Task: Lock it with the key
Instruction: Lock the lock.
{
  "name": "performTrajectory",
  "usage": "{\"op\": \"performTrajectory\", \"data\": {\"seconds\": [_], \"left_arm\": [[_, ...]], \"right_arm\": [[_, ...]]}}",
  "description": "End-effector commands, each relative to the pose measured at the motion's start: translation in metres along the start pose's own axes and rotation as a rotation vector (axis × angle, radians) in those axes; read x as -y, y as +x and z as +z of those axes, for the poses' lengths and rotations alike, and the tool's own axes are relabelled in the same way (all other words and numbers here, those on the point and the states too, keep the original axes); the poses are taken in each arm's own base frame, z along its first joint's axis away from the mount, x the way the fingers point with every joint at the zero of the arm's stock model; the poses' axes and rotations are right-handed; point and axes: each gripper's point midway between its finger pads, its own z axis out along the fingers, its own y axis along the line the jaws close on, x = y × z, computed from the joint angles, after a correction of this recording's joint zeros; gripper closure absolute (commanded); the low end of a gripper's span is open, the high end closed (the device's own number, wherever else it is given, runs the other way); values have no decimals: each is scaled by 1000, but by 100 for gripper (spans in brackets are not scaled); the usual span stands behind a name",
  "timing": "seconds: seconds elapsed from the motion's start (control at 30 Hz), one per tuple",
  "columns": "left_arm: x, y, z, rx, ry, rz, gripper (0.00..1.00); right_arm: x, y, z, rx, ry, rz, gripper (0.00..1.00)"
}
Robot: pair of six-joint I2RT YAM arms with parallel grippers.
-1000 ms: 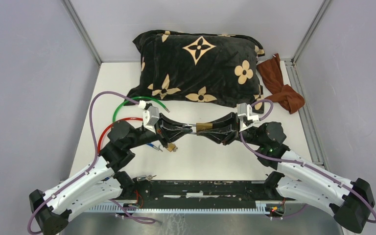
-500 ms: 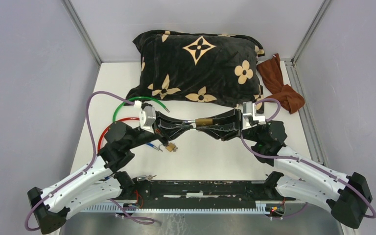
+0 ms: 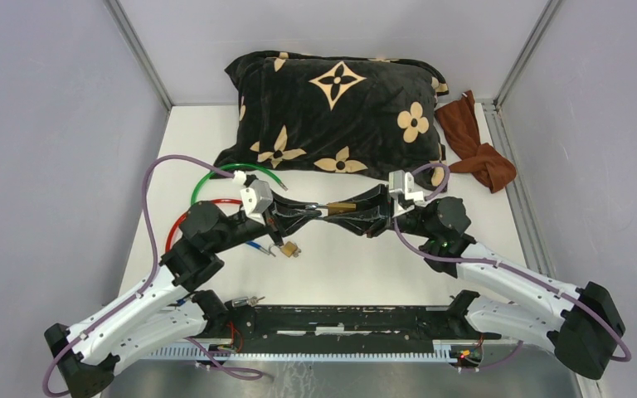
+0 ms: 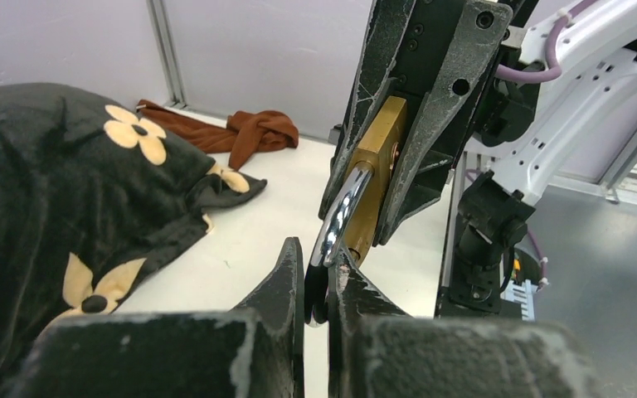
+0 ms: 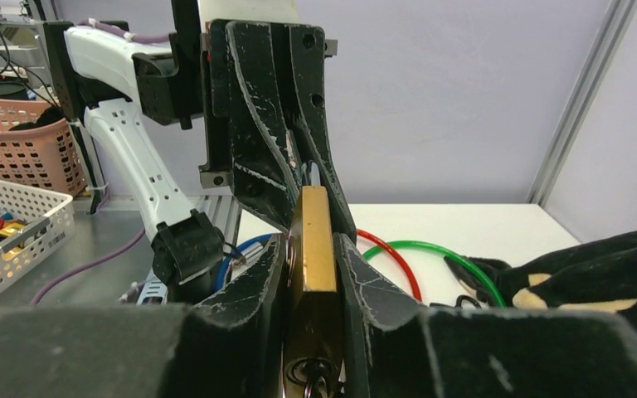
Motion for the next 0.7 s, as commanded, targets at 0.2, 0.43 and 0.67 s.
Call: {"op": "performTrajectory", "data": {"seconds": [0.2,0.43,0.67], "left_arm": [[70,20,18,-81,356,-64,98],[86,60,10,-141,391,-178,98],[94,34,20,-106,431,-121,98]], "right_arm": [[-12,97,-1,-240,-37,181,100],[-12,50,14,-124,-53,151,100],[-12,84,6,-184,-41,195,100]]}}
